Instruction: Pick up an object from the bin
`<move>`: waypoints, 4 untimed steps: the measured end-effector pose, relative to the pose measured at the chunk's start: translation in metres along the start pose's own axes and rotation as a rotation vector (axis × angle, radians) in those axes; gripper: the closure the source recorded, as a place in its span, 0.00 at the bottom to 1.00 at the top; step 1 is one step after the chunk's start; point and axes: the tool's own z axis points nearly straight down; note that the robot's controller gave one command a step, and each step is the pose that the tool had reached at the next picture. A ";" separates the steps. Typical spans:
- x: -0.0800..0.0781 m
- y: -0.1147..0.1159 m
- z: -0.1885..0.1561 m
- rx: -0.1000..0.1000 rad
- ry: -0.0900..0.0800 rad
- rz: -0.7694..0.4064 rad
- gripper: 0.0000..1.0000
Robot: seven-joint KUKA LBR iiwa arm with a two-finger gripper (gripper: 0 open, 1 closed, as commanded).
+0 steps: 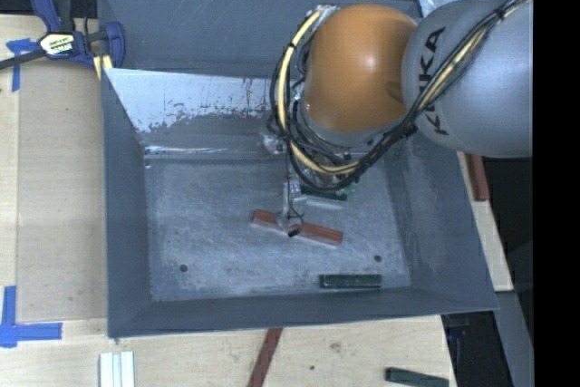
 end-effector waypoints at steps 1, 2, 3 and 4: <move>0.001 -0.024 0.057 0.002 0.001 -0.227 0.00; 0.003 -0.046 0.122 0.002 0.006 0.000 1.00; 0.002 -0.046 0.122 0.001 0.006 0.000 1.00; 0.037 -0.060 -0.023 0.002 0.005 -0.069 1.00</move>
Offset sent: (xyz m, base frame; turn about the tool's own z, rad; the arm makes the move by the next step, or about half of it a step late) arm 0.0040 -0.0448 -0.1224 -0.0015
